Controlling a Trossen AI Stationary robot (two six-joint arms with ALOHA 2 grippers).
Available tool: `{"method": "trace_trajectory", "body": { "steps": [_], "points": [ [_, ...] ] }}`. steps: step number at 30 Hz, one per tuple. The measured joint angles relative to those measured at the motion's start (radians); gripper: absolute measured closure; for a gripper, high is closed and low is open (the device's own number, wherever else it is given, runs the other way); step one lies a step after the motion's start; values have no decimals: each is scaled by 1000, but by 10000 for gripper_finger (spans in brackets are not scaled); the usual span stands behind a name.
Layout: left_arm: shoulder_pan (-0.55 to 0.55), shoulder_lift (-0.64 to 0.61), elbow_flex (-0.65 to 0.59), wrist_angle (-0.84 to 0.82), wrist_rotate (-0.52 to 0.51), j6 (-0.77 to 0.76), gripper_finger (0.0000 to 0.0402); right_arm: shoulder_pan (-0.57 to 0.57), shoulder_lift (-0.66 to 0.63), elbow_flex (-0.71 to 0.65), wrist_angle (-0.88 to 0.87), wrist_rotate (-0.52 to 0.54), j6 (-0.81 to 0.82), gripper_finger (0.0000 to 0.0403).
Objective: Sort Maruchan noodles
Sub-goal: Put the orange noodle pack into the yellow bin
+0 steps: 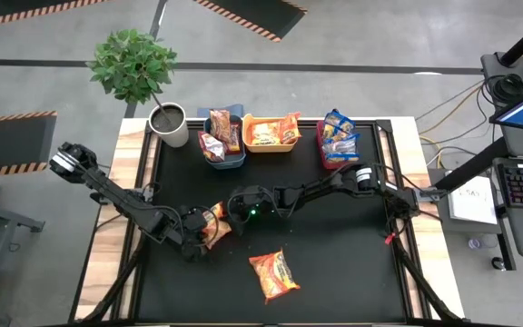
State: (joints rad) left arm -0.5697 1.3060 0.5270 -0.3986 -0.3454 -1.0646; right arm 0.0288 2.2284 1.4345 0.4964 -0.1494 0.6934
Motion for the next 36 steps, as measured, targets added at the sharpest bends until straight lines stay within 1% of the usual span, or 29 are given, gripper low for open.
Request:
{"method": "trace_trajectory", "body": {
  "steps": [6,8,14,18,21,25,28,31,36],
  "points": [
    [0,0,0,4,-9,5,364,1,-1,0,8,-12,-32,368],
    [-5,-1,0,5,-11,13,364,1,-1,0,6,-12,-52,386],
    [-35,-18,20,7,-33,54,364,-2,-30,0,-74,-31,-88,394],
    [-51,-39,49,-16,-75,106,364,-3,-63,0,-145,-32,-134,395],
    [-58,-70,75,-34,-110,171,364,-3,-94,0,-223,-26,-175,395],
    [-58,-132,104,-38,-157,307,364,-3,-145,0,-329,-22,-225,395],
    [-60,-190,126,-33,-215,429,364,-4,-198,0,-412,-13,-258,395],
    [-62,-246,134,-16,-308,552,364,-8,-258,0,-511,4,-295,395],
    [-61,-321,113,34,-478,711,364,-19,-371,-1,-682,108,-330,395]
  ]
}}
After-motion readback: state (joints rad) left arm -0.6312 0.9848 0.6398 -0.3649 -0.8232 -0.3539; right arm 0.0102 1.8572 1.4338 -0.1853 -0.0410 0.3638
